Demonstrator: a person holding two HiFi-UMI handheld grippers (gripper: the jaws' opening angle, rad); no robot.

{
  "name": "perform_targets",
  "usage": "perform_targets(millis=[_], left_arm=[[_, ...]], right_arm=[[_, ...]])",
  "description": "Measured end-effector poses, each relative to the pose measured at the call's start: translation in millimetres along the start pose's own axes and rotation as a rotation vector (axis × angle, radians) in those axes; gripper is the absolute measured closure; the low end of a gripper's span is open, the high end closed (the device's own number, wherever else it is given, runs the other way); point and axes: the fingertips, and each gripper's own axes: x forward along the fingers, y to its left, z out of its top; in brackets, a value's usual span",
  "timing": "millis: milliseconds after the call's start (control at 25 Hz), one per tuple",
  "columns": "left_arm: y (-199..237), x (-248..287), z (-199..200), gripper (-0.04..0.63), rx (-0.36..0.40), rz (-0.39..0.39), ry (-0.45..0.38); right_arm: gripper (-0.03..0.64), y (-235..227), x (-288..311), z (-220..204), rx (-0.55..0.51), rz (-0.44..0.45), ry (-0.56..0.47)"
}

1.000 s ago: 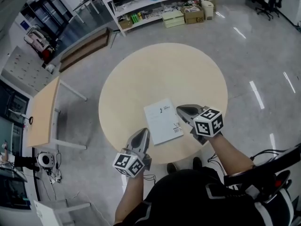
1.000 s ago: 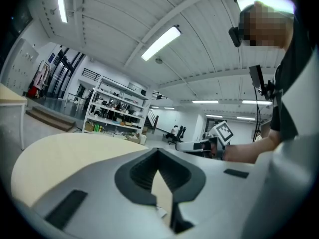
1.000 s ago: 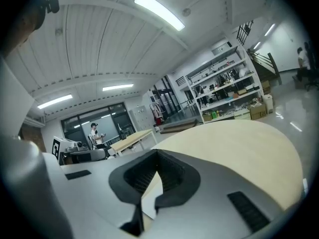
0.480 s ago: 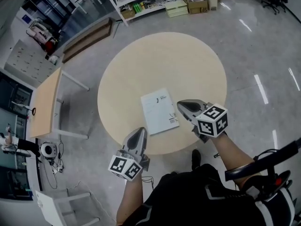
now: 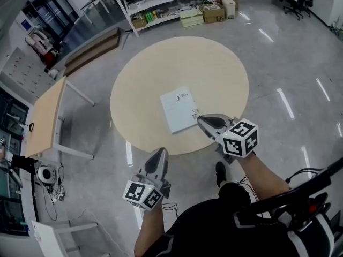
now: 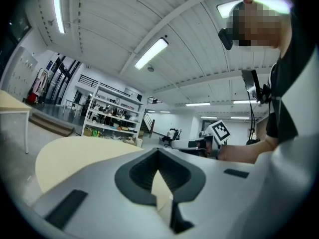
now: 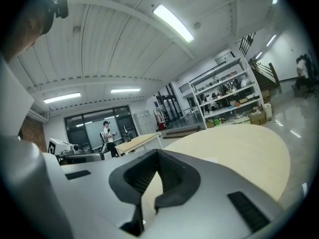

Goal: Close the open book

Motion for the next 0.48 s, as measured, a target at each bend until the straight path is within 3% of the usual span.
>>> perform_targets(millis=[280, 480], left_arm=[[-53, -108, -11, 0.604, 0.021, -0.085, 0.002], [-100, -146, -25, 0.604, -0.005, -0.126, -0.002]], right_arm=[[0.618, 117, -58, -26, 0.008, -0.026, -0.047], [0.617, 162, -114, -36, -0.038, -0.059, -0.051]])
